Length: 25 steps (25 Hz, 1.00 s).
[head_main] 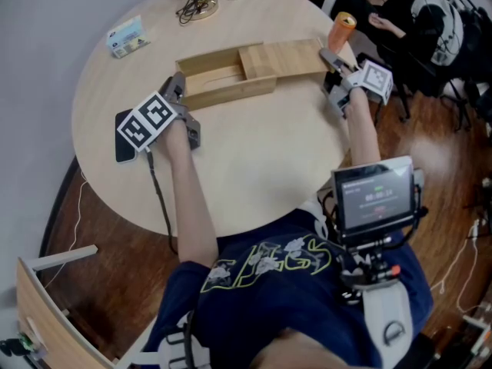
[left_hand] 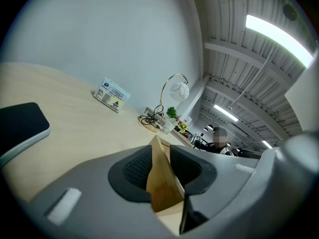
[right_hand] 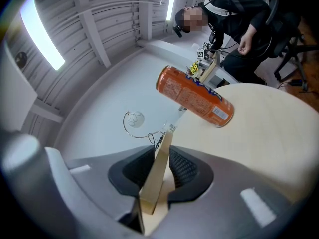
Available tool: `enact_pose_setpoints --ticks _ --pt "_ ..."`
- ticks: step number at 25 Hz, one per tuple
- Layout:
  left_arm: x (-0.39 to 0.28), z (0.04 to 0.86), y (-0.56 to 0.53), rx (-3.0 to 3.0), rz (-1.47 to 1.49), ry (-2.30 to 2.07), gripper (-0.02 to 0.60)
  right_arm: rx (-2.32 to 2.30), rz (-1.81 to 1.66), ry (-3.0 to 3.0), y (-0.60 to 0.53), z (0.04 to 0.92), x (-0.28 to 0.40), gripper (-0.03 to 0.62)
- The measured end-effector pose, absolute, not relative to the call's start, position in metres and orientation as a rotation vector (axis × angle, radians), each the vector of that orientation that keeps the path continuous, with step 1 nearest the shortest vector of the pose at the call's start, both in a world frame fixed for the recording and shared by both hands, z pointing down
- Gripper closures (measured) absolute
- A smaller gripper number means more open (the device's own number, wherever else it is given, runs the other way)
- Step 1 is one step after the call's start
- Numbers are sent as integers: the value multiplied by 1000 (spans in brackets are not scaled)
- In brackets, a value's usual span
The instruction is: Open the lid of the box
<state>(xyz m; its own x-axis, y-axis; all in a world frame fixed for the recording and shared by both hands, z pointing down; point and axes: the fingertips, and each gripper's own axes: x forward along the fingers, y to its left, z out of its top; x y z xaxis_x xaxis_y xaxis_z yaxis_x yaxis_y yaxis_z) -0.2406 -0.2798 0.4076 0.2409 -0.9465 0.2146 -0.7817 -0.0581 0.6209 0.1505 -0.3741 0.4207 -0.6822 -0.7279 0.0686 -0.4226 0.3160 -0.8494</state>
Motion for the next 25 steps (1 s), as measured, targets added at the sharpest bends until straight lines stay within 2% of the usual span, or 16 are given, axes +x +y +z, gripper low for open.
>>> enact_pose_setpoints --ticks 13,25 --pt "-243 409 -282 1872 -337 -1598 483 -1074 -1270 2177 -357 420 185 520" --pt "-245 408 -285 1892 -322 -1624 482 -1108 -1227 2192 -353 419 188 512"
